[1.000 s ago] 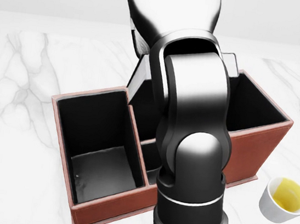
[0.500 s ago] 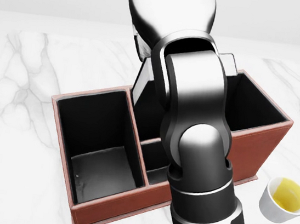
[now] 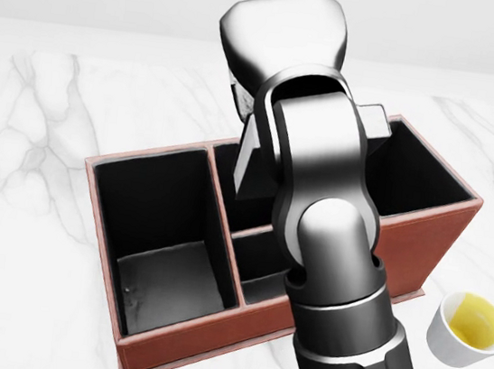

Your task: Pick up the book and place it in the front compartment of the caddy.

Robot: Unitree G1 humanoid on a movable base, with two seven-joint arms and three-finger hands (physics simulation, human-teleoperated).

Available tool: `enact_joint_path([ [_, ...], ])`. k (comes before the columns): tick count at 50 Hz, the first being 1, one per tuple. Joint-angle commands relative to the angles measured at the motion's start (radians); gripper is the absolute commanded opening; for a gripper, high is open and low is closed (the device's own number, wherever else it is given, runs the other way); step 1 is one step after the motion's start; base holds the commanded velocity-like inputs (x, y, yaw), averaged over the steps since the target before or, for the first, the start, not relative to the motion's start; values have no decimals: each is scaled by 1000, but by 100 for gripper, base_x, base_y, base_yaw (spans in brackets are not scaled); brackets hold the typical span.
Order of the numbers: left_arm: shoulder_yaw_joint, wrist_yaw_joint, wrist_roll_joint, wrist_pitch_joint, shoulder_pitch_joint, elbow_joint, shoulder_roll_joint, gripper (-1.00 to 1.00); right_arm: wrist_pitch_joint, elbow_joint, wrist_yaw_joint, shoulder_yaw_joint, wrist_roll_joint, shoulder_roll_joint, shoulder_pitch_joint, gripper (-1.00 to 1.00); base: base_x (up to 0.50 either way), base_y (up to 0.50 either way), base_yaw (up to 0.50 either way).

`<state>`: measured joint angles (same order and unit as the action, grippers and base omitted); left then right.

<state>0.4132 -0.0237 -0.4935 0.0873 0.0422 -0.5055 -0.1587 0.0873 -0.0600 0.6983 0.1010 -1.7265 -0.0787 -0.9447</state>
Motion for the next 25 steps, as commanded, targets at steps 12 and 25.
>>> enact_joint_path([
  [12, -9, 6, 10, 0, -2, 3, 4, 100, 0, -134, 0, 3, 32, 30, -12, -100, 0, 0, 0],
  [25, -12, 9, 7, 0, -2, 5, 6, 100, 0, -266, 0, 2, 63, 33, -69, -100, 0, 0, 0],
])
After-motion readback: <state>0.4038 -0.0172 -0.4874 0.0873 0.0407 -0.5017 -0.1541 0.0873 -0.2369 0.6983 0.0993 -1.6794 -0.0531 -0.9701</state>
